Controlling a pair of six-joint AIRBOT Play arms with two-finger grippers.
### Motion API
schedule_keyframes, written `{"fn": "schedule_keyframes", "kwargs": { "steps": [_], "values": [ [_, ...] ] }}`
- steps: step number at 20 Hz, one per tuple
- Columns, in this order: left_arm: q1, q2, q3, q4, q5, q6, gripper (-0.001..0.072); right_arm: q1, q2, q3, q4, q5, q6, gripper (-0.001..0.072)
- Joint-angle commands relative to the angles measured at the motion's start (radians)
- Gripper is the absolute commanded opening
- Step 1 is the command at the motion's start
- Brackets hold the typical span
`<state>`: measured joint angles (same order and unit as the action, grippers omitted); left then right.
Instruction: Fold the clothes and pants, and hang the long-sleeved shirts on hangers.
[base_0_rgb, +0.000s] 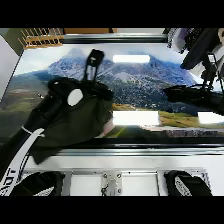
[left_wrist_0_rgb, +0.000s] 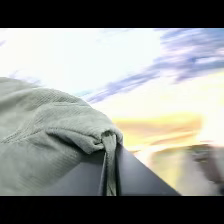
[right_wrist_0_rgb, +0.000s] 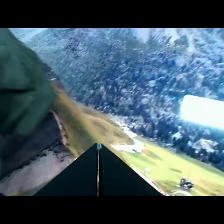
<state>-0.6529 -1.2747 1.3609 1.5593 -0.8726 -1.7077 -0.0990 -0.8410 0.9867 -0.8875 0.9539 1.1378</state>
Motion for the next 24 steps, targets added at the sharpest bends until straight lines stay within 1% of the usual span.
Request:
{"fn": "schedule_keyframes", "kwargs": {
  "steps": [1, 2, 3, 5, 8, 9, 10, 11, 12, 14, 15, 17, 20, 21, 24],
  "values": [
    [-0.14, -0.077, 0.118, -0.016, 0.001, 0.0, 0.0162, -0.097, 0.019, 0.001, 0.006, -0.007, -0.021, 0.0022],
    [-0.14, -0.091, 0.128, -0.016, 0.001, -0.01, 0.0513, -0.133, 0.026, 0.0, 0.006, -0.007, 0.002, 0.0022],
    [-0.124, -0.095, 0.127, -0.016, 0.0, -0.041, 0.063, -0.165, 0.031, 0.0, 0.006, -0.005, 0.024, 0.0022],
    [-0.045, -0.079, 0.104, -0.016, -0.018, -0.109, 0.063, -0.214, 0.037, 0.0, 0.01, -0.003, 0.049, 0.0022],
    [0.163, -0.027, -0.016, -0.021, -0.025, -0.187, 0.063, -0.223, 0.036, -0.001, 0.01, 0.011, 0.067, 0.0022],
    [0.238, -0.025, -0.054, -0.051, -0.036, -0.188, 0.0631, -0.223, 0.034, -0.001, 0.01, 0.027, 0.067, 0.0022],
    [0.323, -0.031, -0.094, -0.13, -0.044, -0.175, 0.063, -0.223, 0.032, -0.003, 0.01, 0.041, 0.067, 0.0022],
    [0.397, -0.045, -0.128, -0.233, -0.049, -0.123, 0.0631, -0.223, 0.029, -0.006, 0.01, 0.054, 0.067, 0.0022],
    [0.467, -0.069, -0.163, -0.362, -0.056, -0.042, 0.0631, -0.223, 0.027, -0.01, 0.01, 0.069, 0.067, 0.0022],
    [0.56, -0.12, -0.235, -0.595, -0.073, 0.124, 0.0632, -0.223, 0.025, -0.02, 0.01, 0.088, 0.067, 0.0022],
    [0.588, -0.15, -0.267, -0.678, -0.082, 0.194, 0.0632, -0.223, 0.024, -0.025, 0.01, 0.095, 0.067, 0.0022],
    [0.61, -0.211, -0.317, -0.78, -0.089, 0.292, 0.0631, -0.222, 0.02, -0.028, 0.011, 0.11, 0.067, 0.0022],
    [0.599, -0.298, -0.319, -0.914, -0.122, 0.402, 0.0632, -0.222, 0.013, -0.028, 0.02, 0.114, 0.067, 0.0022],
    [0.587, -0.319, -0.314, -0.948, -0.122, 0.424, 0.0632, -0.222, 0.012, -0.028, 0.02, 0.114, 0.067, 0.0022],
    [0.543, -0.387, -0.257, -0.953, -0.137, 0.429, 0.0632, -0.222, 0.011, -0.028, 0.021, 0.115, 0.067, 0.0022]
  ]
}}
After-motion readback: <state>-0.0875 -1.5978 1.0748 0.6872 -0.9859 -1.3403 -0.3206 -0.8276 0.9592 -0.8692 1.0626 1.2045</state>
